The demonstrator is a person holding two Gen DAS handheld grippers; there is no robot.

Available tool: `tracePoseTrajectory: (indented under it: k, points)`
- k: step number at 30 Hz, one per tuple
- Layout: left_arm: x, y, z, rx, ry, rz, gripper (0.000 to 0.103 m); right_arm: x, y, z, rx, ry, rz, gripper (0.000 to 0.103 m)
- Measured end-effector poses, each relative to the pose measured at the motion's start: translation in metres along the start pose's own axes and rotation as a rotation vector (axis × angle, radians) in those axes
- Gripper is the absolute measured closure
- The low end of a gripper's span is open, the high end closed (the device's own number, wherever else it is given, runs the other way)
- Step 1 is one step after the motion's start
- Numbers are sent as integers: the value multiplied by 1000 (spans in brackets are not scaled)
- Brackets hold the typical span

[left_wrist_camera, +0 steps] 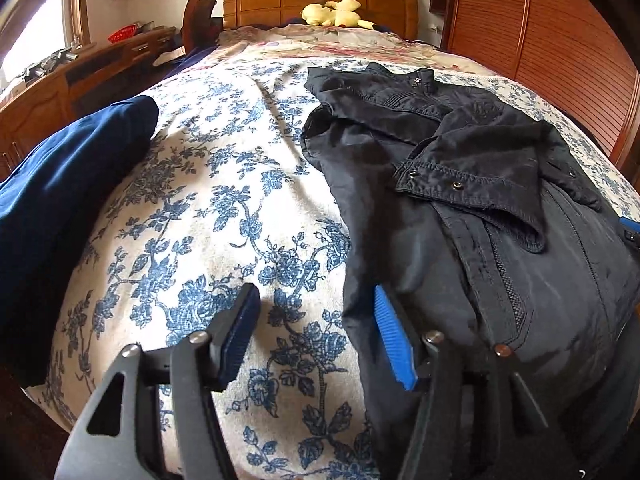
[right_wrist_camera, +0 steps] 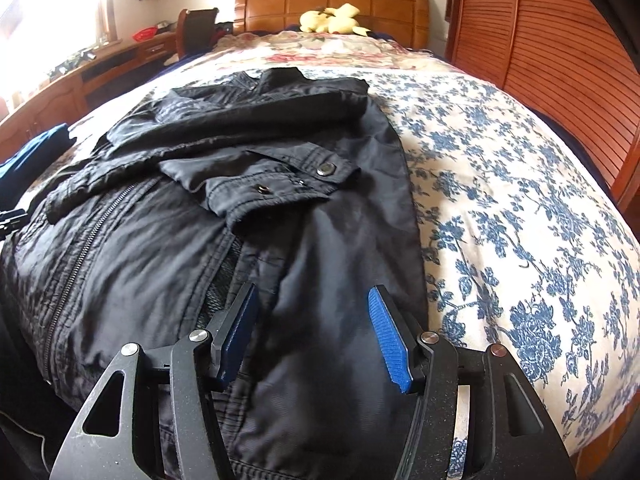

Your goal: Fold large clothes

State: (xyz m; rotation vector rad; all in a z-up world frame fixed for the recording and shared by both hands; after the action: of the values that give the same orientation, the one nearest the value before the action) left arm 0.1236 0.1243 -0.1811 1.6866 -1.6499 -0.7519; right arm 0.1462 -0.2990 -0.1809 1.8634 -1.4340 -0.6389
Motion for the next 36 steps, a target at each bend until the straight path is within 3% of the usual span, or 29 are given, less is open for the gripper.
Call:
tracePoseTrajectory:
  k: [6,18,24,30,36]
  points:
    - [-1,-3,0,4,1,-7,44,7,-9,3,-33,-32,-13,37]
    - [-2,1,1,15,11,2,44,8,-15,3,-65,-27,-29,34]
    - [-2,19,6,24,25,63,45,9,-7,-3,-89,-20,-31,34]
    - [3,40,14,36,-1,107,59,22,10,2,-95,-20,-5,36]
    - [8,41,26,9,-26,118,62,42,15,15,-129,-54,21,39]
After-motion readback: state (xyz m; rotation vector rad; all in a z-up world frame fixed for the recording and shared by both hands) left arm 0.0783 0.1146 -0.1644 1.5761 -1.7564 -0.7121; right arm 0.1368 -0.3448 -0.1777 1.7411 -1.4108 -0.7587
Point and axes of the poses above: each gripper's, at about its wrist camera, not at the fingertips, and y roughly against the way its jaws point, x to its right, z to its underside, the point moved 3 cm from there along -y, roughly the way its jaws point, and after that the axes turned 2 degrees about -x, right-handed, at the moved point
